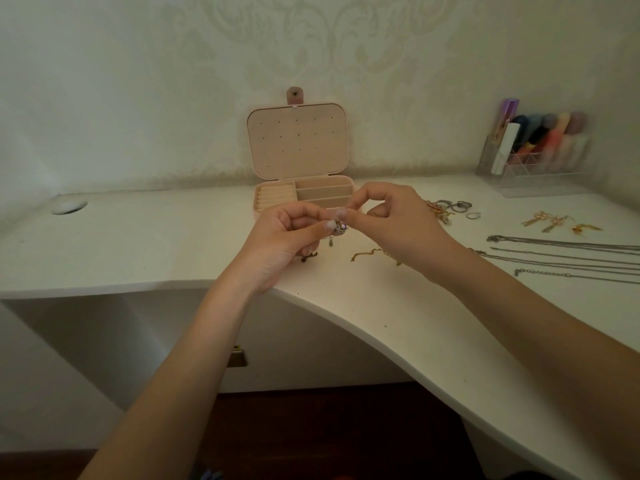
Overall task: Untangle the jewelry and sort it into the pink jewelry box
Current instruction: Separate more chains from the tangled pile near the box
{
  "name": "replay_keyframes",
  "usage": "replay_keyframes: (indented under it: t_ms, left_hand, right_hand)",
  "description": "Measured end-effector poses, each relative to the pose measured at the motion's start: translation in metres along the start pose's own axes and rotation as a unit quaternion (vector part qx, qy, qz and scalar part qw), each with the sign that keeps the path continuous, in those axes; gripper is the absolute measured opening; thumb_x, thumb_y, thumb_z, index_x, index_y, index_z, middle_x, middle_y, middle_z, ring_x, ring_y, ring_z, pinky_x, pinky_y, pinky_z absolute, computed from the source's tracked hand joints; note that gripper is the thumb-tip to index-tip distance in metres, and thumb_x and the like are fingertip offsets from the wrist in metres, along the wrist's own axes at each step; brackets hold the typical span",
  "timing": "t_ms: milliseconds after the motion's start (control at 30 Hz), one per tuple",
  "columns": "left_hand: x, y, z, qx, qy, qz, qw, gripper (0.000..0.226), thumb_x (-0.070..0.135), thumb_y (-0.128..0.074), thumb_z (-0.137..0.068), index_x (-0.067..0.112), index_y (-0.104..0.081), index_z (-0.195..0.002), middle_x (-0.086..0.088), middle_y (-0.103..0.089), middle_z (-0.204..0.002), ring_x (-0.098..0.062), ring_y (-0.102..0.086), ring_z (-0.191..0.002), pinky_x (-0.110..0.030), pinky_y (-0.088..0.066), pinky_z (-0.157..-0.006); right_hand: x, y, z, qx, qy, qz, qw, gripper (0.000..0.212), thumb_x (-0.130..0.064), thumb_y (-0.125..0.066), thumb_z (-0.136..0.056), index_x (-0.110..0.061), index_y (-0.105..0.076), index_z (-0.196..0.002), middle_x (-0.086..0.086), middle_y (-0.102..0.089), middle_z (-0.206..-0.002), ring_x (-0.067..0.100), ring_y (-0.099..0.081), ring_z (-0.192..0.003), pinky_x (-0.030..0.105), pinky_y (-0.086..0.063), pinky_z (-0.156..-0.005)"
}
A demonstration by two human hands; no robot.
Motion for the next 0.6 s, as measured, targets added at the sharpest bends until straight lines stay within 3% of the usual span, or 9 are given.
replay_keyframes:
  t_ms: [267,467,600]
  left_hand:
    - [0.001,-0.002,0.000,-0.011,-0.002,0.001,1.000,0.003,0.018,-0.070,-0.069,0.020,-0.072,-0.070,-0.004,-0.070,-0.072,-0.016,-0.036,-0.057,-0.014,-0.034,-0.046]
    - [0.001,-0.001,-0.001,-0.010,-0.014,0.015,1.000,0.013,0.008,-0.073,-0.073,0.021,-0.069,-0.072,0.002,-0.068,-0.066,-0.016,-0.034,-0.063,-0.018,-0.030,-0.049]
    - [0.001,-0.001,-0.001,-0.011,-0.020,0.022,0.999,0.016,0.009,-0.066,-0.073,0.024,-0.070,-0.070,0.003,-0.067,-0.066,-0.013,-0.033,-0.054,-0.017,-0.028,-0.048]
  right_hand:
    - [0.006,-0.002,0.002,-0.021,-0.034,-0.030,0.999,0.026,-0.031,-0.068,-0.085,-0.005,-0.066,-0.088,-0.011,-0.031,-0.036,0.004,-0.022,-0.034,0.016,-0.019,-0.037]
    - [0.023,-0.012,0.005,-0.061,-0.143,-0.090,0.984,0.027,-0.035,-0.067,-0.086,-0.010,-0.066,-0.095,-0.016,-0.037,-0.038,0.010,-0.021,-0.042,0.021,-0.017,-0.042]
    - [0.025,-0.014,0.007,-0.072,-0.168,-0.103,0.978,0.030,-0.035,-0.067,-0.085,-0.008,-0.065,-0.098,-0.015,-0.032,-0.038,0.008,-0.020,-0.040,0.019,-0.016,-0.040]
Point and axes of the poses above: each hand's wrist, its own z-axis away from the middle knuckle, its own y-axis out of the back of the hand, x = y × z, the point moved 8 cm from there along -z, towards the middle knuckle
